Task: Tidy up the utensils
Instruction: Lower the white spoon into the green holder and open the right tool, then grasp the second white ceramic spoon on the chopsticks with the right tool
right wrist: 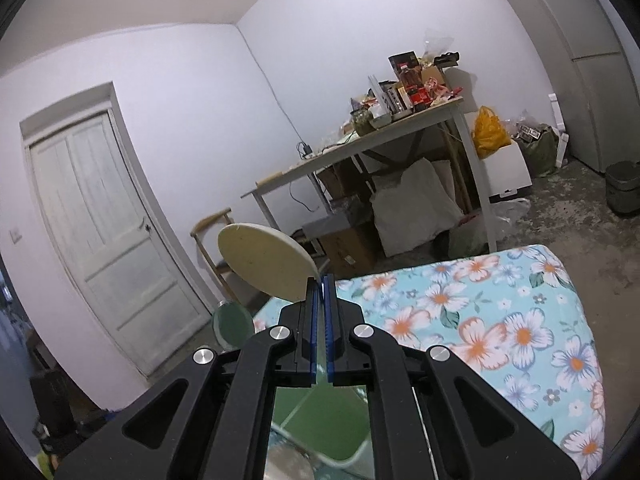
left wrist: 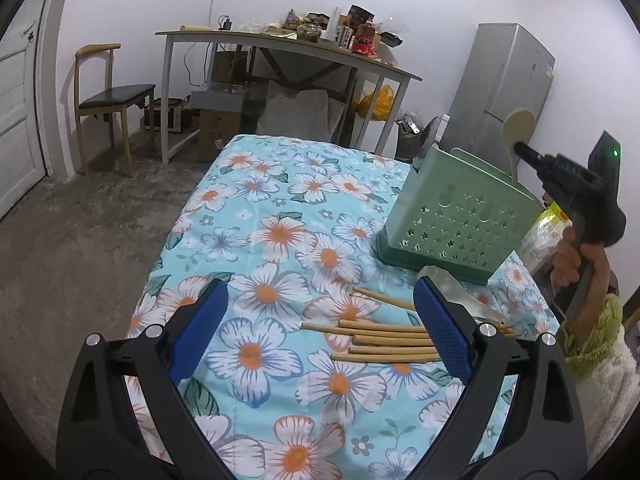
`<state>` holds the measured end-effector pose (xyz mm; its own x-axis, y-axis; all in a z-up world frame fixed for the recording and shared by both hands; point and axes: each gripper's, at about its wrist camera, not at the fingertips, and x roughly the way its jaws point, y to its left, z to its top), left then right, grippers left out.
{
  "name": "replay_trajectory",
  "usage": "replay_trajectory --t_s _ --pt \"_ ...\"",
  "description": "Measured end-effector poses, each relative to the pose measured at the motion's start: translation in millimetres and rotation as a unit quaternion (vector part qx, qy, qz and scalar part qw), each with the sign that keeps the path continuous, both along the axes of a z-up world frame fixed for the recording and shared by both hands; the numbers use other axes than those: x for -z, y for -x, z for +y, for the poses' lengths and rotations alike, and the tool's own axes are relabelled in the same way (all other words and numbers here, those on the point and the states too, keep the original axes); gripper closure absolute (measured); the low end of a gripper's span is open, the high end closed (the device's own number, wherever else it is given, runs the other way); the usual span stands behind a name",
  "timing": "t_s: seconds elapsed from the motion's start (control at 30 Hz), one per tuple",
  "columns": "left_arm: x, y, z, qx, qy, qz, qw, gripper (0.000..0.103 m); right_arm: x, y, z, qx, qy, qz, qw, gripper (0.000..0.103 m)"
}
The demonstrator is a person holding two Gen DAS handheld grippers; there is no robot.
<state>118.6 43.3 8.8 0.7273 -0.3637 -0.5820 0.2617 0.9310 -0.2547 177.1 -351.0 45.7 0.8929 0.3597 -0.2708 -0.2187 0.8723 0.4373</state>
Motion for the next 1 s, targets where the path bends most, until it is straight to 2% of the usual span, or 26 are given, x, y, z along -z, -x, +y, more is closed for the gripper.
replay_trajectory --t_s 0.13,0.17,0.23,0.27,0.3,0.4,0.5,0.73,0.9,1.0 --pt "0 0 1 0.0 0.001 0.001 1.0 0.013 4 11 1 0.01 0.017 0.007 1.0 0.098" --pt "0 0 1 0.0 0.002 0.002 1.0 0.013 5 14 0 0.012 0.018 0.009 1.0 0.095" --pt "1 0 2 -0.001 0.006 0.003 1.0 0.013 6 20 -1 0.02 0.023 0.015 0.999 0.078" --pt "0 0 2 0.0 0.004 0.003 1.0 0.013 7 23 -1 0.023 0.026 0.014 0.999 0.061" --pt "1 -1 2 0.001 0.006 0.005 1.0 0.012 7 25 -2 0.025 0.029 0.012 0.999 0.049" --pt "2 -1 2 -0.001 0.009 0.014 0.9999 0.011 4 35 -1 0.034 0.041 0.008 0.999 0.038" --pt "4 -2 3 -0.005 0.012 0.027 0.9995 0.011 -2 46 -2 0.043 0.045 0.001 0.998 0.033" --pt "5 -1 4 0.006 0.026 0.053 0.9982 0.011 -16 90 -4 0.069 0.049 -0.009 0.996 0.032" --pt "7 0 4 0.013 0.026 0.069 0.9972 0.011 -10 118 2 0.05 0.034 0.013 0.998 0.032" --pt "9 2 5 0.015 0.03 0.073 0.9968 0.011 9 122 10 0.02 0.01 0.057 0.998 0.032"
